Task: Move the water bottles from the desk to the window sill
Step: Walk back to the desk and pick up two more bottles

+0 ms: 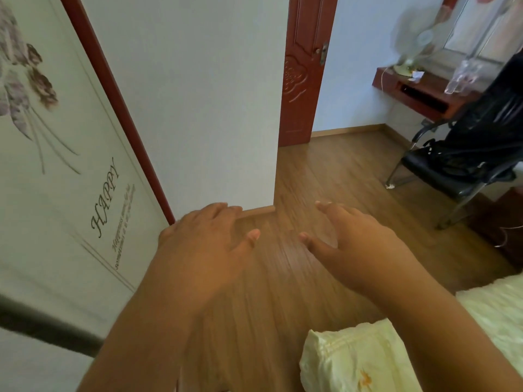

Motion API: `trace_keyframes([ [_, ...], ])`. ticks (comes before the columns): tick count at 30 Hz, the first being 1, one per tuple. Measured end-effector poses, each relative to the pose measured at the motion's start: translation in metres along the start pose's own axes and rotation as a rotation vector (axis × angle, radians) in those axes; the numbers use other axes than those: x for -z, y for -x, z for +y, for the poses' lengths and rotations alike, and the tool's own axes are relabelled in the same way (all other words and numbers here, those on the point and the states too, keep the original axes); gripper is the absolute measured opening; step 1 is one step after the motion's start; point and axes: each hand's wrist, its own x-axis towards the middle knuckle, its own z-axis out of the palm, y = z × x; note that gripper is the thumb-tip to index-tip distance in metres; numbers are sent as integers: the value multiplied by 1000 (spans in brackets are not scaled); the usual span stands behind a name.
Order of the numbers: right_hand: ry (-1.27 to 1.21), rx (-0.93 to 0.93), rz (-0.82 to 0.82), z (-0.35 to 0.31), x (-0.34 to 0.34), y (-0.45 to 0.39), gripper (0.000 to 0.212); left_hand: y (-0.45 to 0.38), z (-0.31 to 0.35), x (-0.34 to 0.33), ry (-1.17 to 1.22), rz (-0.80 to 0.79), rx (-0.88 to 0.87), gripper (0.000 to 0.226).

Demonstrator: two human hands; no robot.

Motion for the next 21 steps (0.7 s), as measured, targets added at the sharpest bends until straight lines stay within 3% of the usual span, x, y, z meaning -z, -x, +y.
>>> trace_keyframes([
  [10,-14,-119,-32,-41,-14,-86,74,-100,-45,20,-39,-79,-81,67],
  [21,-27,-148,-3,5,5,-190,74,-216,-1,31,-76,-88,-97,69],
])
